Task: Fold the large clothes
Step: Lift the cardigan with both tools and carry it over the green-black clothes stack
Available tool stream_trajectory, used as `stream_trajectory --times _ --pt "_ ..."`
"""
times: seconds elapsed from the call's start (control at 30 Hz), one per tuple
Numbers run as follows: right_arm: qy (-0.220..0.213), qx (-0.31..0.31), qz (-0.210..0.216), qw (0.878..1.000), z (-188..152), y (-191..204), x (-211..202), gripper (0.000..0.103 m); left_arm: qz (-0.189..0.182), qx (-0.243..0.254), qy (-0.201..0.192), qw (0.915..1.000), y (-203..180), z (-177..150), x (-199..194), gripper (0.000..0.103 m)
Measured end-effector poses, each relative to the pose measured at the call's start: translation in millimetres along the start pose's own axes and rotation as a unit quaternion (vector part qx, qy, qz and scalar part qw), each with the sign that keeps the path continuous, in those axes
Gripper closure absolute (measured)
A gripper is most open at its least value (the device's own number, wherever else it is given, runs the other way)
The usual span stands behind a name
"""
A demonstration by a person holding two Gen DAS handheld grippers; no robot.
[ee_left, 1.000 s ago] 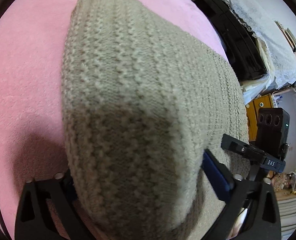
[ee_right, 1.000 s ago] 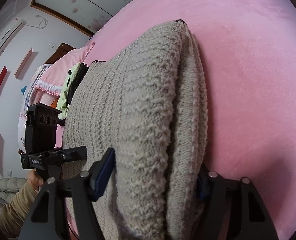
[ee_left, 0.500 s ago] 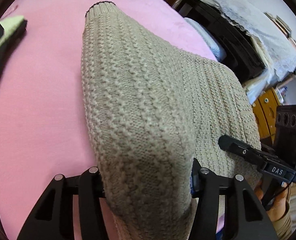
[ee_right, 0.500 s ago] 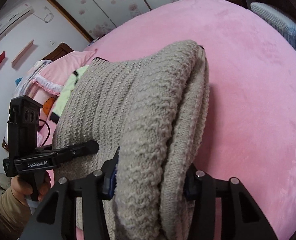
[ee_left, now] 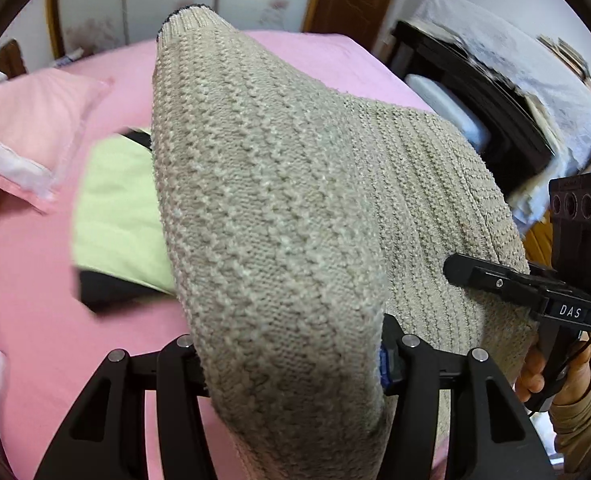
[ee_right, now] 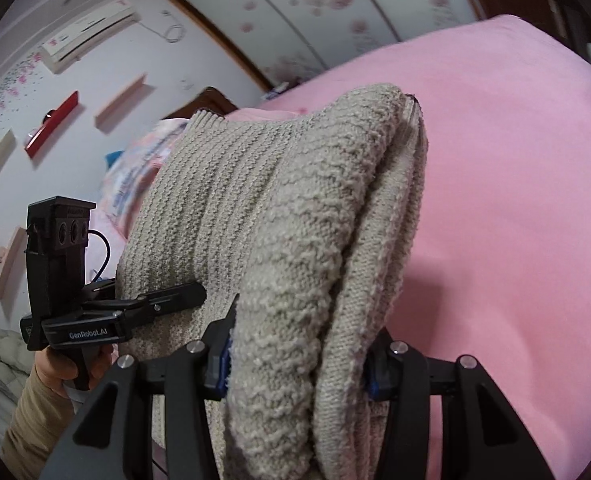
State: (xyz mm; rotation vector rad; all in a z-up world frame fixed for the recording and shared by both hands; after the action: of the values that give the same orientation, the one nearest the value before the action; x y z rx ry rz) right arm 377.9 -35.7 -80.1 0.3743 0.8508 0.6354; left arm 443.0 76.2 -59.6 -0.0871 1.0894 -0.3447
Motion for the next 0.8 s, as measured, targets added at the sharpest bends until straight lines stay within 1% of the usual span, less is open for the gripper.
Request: stream_trajectory --times 0.03,0.1,0.13,0.2,0.23,0.33,0.37,0.4,0.43,0.53,0.6,0.67,0.7,0.77,0.8 --pt "-0.003 -0.001 0.005 1.000 13 9 14 0.055 0.006 -0.005 -0.005 1.0000 23 18 -5 0.049" --pt "-0.009 -0.009 0.012 1.000 45 29 49 0.055 0.015 -0.013 -0.011 0.9997 52 43 -9 0.049" --pt "-0.014 -0.009 0.014 1.000 59 34 64 0.055 0.023 -0.020 -0.014 0.9994 72 60 -8 0.049" --pt "-0.019 -0.004 0.017 1.000 88 43 103 0.055 0.036 -0.024 -0.017 0.9989 98 82 -2 0.049" --pt "-0.019 -0.001 0.019 1.000 98 45 120 0.055 0.045 -0.028 -0.019 0.9984 116 96 6 0.049" --pt "-0.016 0.011 0.022 1.000 117 45 169 0.055 0.062 -0.033 -0.012 0.9975 152 121 35 0.048" --pt "-0.016 0.014 0.021 1.000 122 42 185 0.055 0.066 -0.034 -0.011 0.9972 161 125 42 0.048" --pt "-0.015 0.022 0.020 0.999 126 35 207 0.055 0.072 -0.035 -0.009 0.9968 180 133 50 0.048" --pt "-0.013 0.026 0.021 0.999 127 33 219 0.055 0.076 -0.038 -0.008 0.9964 188 135 62 0.048" --pt "-0.005 0.050 0.022 0.998 127 12 268 0.055 0.095 -0.040 0.003 0.9946 216 134 101 0.047" --pt "0.004 0.072 0.020 0.997 121 -3 301 0.055 0.116 -0.044 0.009 0.9922 234 128 135 0.045" --pt "0.011 0.079 0.007 0.997 109 -17 327 0.055 0.135 -0.046 0.020 0.9896 252 121 168 0.041" --pt "0.011 0.081 0.002 0.997 105 -22 335 0.055 0.143 -0.045 0.017 0.9885 259 119 180 0.035" --pt "0.006 0.080 -0.009 0.997 98 -30 348 0.053 0.158 -0.046 -0.015 0.9862 271 118 191 0.018" --pt "0.004 0.070 -0.020 0.997 96 -33 353 0.051 0.179 -0.040 -0.034 0.9824 277 118 191 0.000"
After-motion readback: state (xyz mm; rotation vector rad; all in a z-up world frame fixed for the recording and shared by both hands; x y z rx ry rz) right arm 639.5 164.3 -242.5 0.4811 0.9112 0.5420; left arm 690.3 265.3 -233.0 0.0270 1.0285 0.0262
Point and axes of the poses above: each gripper's, at about its wrist camera, not at the fingertips, and x roughly the way its jaws point, y to its left, z to its top, the point moved 10 cm from there along x, roughly the way its jaws point, and after that the axes turned 7 degrees about -x, right-handed, at the moved point
